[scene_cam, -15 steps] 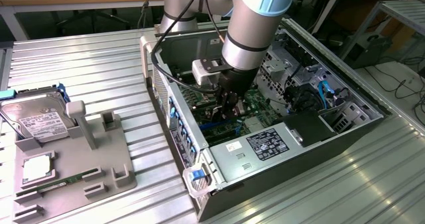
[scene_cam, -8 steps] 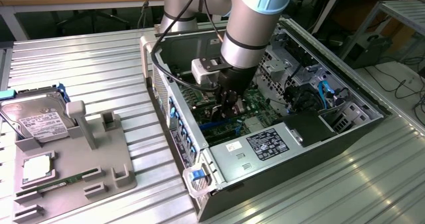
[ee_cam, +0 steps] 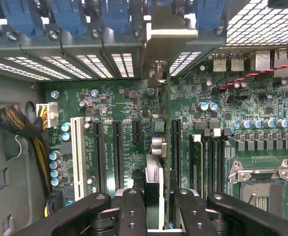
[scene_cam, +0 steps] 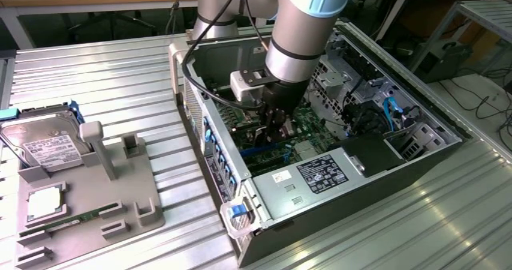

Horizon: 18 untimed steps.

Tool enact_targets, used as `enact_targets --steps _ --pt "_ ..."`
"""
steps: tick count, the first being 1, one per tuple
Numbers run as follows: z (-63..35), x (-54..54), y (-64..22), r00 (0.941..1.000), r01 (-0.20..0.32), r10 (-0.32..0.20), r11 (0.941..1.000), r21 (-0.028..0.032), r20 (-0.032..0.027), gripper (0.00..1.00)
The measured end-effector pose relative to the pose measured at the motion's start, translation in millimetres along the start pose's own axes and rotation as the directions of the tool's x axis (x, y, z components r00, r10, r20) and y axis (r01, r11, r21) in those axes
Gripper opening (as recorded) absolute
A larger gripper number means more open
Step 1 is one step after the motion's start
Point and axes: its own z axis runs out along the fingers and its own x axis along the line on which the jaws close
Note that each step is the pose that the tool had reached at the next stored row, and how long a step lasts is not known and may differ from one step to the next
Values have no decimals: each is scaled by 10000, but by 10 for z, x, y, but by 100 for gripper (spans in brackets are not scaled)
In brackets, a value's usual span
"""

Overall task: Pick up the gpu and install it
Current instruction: 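Insert the gpu into the slot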

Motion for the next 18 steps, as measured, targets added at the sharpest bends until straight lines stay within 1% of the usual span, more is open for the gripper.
enact_targets --steps 10,13,18 --pt "72 2 -1 10000 0 0 10000 -2 -4 27" --pt "73 1 -1 10000 1 -1 10000 0 -1 27" --pt "45 1 4 10000 0 0 10000 17 2 27"
